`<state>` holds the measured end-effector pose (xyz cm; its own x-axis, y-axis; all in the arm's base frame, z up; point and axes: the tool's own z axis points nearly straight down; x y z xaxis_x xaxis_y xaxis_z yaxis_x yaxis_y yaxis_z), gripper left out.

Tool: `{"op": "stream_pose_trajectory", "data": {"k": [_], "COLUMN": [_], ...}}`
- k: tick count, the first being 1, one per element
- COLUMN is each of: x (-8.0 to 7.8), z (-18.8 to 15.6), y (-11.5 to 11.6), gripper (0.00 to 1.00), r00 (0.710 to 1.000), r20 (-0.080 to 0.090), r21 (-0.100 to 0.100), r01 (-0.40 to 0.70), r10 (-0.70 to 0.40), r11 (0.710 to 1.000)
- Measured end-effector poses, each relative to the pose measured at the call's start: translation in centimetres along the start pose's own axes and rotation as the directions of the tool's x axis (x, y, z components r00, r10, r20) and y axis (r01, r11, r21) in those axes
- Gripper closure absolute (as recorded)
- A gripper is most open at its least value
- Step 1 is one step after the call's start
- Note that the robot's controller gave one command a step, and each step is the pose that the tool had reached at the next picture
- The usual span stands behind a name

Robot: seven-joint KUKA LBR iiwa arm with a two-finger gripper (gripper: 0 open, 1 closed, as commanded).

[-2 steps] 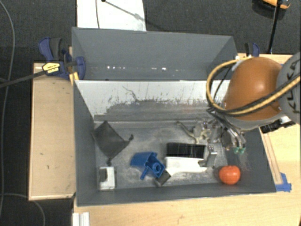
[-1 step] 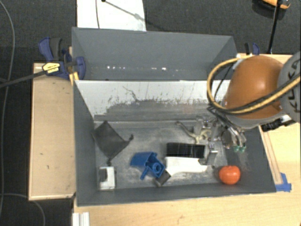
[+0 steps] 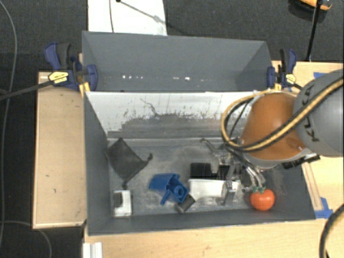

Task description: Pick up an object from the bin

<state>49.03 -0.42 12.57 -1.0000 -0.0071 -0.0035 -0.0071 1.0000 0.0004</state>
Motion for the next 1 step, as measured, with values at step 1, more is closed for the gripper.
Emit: {"op": "stream_pose_trajectory", "data": {"k": [1], "x": [0.57], "z": [4.16], "y": [0.05], "gripper": [0.0], "r00": [0.999], "r20": [-0.006], "r21": [0.0], "r01": [0.033], "r10": [-0.033], "r11": [0.999]}}
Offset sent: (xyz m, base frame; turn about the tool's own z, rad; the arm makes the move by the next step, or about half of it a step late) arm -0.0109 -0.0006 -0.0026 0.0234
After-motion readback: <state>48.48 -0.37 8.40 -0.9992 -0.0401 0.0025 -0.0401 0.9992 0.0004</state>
